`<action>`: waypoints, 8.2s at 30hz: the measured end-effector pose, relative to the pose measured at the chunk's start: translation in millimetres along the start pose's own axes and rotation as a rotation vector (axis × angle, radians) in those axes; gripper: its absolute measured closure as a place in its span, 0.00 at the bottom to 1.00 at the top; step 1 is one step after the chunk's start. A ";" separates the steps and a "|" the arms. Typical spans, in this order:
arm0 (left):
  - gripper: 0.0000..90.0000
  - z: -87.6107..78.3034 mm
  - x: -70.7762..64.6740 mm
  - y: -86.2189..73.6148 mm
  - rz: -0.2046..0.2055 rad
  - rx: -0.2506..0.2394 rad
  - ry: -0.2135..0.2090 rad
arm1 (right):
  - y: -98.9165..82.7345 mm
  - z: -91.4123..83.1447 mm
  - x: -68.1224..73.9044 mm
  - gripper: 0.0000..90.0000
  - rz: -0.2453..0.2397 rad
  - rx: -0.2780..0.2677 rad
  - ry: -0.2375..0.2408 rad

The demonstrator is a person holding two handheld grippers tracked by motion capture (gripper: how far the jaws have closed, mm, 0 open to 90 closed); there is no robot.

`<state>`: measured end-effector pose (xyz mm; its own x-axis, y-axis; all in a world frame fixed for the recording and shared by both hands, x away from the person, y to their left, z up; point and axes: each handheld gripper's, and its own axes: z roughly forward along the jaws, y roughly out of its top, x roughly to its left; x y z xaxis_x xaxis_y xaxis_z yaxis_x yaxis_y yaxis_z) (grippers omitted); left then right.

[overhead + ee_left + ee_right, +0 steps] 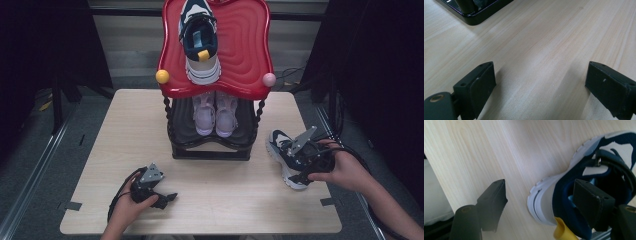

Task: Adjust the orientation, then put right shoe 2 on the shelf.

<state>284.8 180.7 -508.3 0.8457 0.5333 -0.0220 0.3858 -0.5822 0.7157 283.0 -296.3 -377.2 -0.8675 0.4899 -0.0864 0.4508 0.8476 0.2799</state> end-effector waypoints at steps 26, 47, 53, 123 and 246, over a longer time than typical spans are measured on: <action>0.10 0.0 0.0 0.0 0.000 -0.001 0.000 | -13.9 11.5 -12.1 0.52 0.028 0.107 -0.039; 0.09 0.0 0.1 0.1 0.003 0.002 -0.001 | 9.1 13.5 -3.3 0.84 0.069 0.073 -0.006; 0.09 0.3 -0.2 0.0 -0.002 0.002 -0.008 | 12.2 14.4 -5.6 0.76 0.092 0.064 0.027; 0.07 1.0 -0.3 0.1 0.001 -0.001 -0.015 | 12.0 51.7 -10.9 0.72 -0.058 0.275 0.179; 0.05 1.0 -0.1 0.6 0.014 0.012 -0.022 | 123.1 -157.3 -14.0 0.76 -0.220 0.231 -0.014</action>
<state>285.3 179.7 -508.6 0.8587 0.5117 -0.0278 0.3786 -0.5969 0.7074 317.6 -230.8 -191.1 -0.9473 0.2908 -0.1343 0.2896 0.9567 0.0290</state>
